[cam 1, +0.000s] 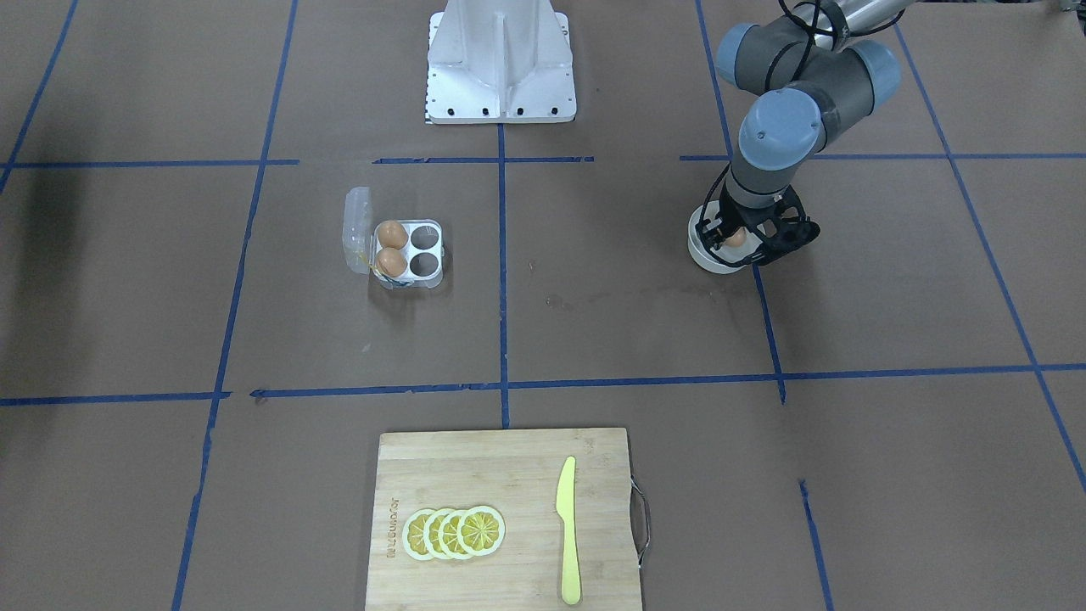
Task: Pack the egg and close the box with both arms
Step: 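Lower the left gripper into the bowl and close it on the egg, then lift the egg with the left gripper and carry it to the carton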
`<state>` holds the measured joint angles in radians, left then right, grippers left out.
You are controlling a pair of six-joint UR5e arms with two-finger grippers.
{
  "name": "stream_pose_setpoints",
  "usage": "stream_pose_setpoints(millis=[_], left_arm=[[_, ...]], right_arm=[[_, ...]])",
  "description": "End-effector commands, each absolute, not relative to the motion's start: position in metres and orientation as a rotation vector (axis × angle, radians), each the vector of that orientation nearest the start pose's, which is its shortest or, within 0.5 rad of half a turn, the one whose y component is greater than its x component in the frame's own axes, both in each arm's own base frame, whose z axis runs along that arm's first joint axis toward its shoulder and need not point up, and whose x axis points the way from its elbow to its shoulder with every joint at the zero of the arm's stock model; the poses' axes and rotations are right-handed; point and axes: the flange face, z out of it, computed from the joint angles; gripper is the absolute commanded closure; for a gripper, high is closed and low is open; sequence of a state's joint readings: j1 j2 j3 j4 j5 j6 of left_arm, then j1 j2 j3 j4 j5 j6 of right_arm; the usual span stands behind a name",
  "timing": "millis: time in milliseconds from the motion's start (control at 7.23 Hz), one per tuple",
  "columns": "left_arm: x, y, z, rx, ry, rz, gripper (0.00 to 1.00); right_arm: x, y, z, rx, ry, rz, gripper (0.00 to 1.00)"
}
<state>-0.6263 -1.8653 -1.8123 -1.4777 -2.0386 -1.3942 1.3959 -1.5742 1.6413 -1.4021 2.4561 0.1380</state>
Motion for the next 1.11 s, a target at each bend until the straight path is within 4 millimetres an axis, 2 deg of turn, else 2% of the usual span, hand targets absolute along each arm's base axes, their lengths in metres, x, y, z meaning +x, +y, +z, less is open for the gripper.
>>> stream_pose_setpoints(millis=[0,138,553,692,969], left_arm=[[0.425,-0.416,0.405,-0.254,0.583,-0.329,1.00],[0.423,-0.416,0.402,-0.256,0.578,-0.332,1.00],[0.409,-0.419,0.365,-0.259,0.563,-0.354,1.00],[0.406,-0.426,0.349,-0.250,0.577,-0.362,1.00],[0.421,-0.438,0.296,-0.223,0.636,-0.348,1.00]], right_arm=[[-0.032,-0.504,0.599,0.081,-0.905,-0.139,0.00],[-0.032,-0.504,0.598,0.082,-0.906,-0.140,0.00],[-0.032,-0.504,0.598,0.081,-0.907,-0.138,0.00],[-0.032,-0.504,0.598,0.081,-0.907,-0.138,0.00],[-0.032,-0.504,0.598,0.081,-0.907,-0.138,0.00]])
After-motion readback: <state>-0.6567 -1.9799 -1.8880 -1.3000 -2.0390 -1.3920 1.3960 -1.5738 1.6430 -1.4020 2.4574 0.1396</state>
